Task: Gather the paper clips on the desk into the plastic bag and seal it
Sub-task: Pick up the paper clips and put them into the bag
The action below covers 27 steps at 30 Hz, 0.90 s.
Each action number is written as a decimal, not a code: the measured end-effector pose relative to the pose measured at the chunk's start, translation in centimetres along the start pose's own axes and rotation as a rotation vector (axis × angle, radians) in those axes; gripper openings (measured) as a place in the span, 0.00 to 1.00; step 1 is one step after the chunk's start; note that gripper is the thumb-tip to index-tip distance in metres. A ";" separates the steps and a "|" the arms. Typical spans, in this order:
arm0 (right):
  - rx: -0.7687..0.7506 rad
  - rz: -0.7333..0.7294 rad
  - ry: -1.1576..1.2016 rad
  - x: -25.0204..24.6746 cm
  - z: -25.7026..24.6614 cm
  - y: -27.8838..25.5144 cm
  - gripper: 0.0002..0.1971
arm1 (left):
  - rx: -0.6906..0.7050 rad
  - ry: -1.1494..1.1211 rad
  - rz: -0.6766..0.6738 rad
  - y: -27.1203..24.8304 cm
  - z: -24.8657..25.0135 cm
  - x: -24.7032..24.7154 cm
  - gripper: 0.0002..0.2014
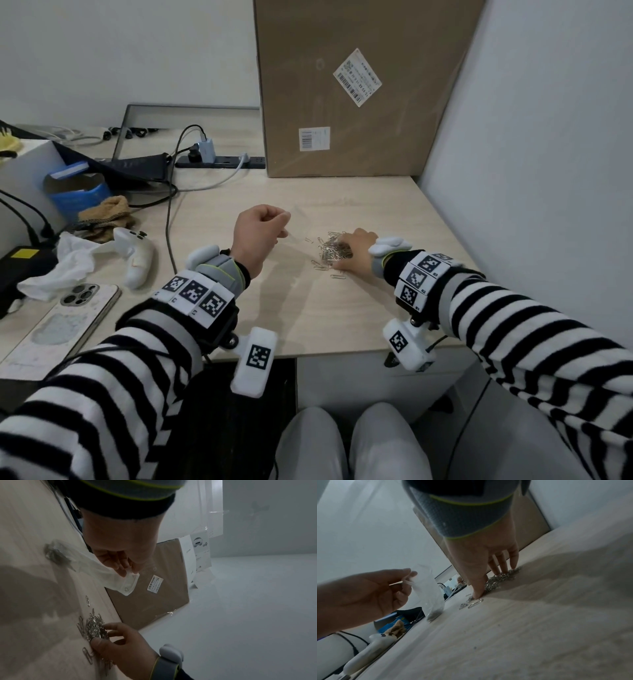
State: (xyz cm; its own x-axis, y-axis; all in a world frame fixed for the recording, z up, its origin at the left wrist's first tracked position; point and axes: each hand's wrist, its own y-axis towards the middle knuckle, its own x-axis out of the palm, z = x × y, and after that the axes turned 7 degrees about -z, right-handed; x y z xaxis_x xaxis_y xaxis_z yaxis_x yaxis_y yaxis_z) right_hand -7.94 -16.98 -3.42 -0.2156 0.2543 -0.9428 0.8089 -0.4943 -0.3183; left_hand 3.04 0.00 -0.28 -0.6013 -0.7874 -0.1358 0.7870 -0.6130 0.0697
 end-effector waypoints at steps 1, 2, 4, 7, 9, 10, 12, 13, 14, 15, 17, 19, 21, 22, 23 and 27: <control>-0.004 0.005 0.027 -0.1 0.0 0.0 0.29 | 0.002 0.006 -0.011 -0.2 -0.1 0.2 0.08; -0.015 0.010 0.052 -0.2 0.0 -0.1 0.25 | 0.004 0.012 -0.018 -0.4 -0.1 0.3 0.08; -0.023 0.014 0.081 -0.5 -0.1 -0.2 0.18 | 0.004 0.030 -0.026 -0.5 -0.3 0.5 0.08; -0.045 0.033 0.100 -0.6 0.0 -0.4 0.15 | -0.007 0.061 -0.021 -0.7 -0.3 0.9 0.09; -0.027 0.062 0.120 -0.8 0.2 -0.4 0.14 | -0.019 0.064 -0.019 -0.8 -0.3 1.2 0.09; -0.014 0.073 0.140 -0.9 0.3 -0.4 0.14 | -0.024 0.062 -0.018 -0.8 -0.3 1.4 0.09; 0.017 0.077 0.201 -1.2 0.5 -0.3 0.14 | -0.037 0.046 -0.013 -0.8 -0.3 1.7 0.09; 0.032 0.084 0.244 -1.4 0.7 -0.3 0.13 | -0.042 0.040 -0.010 -0.8 -0.3 1.9 0.09; 0.046 0.106 0.303 -1.5 0.9 -0.3 0.12 | -0.046 0.037 -0.009 -0.9 -0.2 2.1 0.09; 0.059 0.137 0.378 -1.4 1.1 -0.2 0.11 | -0.051 0.036 -0.010 -0.9 -0.2 2.3 0.09; 0.090 0.215 0.514 -1.1 1.6 -0.2 0.09 | -0.059 0.031 -0.016 -0.8 -0.1 2.7 0.10; 0.110 0.264 0.633 -1.1 2.0 -0.3 0.08 | -0.068 0.015 -0.017 -0.8 0.0 3.1 0.10; 0.126 0.290 0.716 -1.4 2.3 -0.4 0.08 | -0.082 -0.004 -0.009 -0.7 0.1 3.5 0.10; 0.133 0.299 0.773 -1.6 2.3 -0.4 0.07 | -0.091 -0.011 -0.006 -0.6 0.2 3.8 0.11; 0.129 0.302 0.849 -1.7 2.4 -0.3 0.06 | -0.099 -0.018 -0.005 -0.5 0.3 4.1 0.11; 0.040 0.335 1.093 -2.3 2.2 0.1 0.05 | -0.115 -0.032 -0.017 -0.3 0.4 4.9 0.10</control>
State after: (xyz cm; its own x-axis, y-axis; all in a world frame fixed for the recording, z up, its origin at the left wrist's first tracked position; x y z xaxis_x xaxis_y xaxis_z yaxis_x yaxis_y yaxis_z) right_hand -8.58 -19.49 -1.51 0.6147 0.6819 -0.3966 0.7138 -0.6947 -0.0881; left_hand -0.19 -3.71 -0.54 -0.6172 -0.7798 -0.1047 0.7863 -0.6161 -0.0462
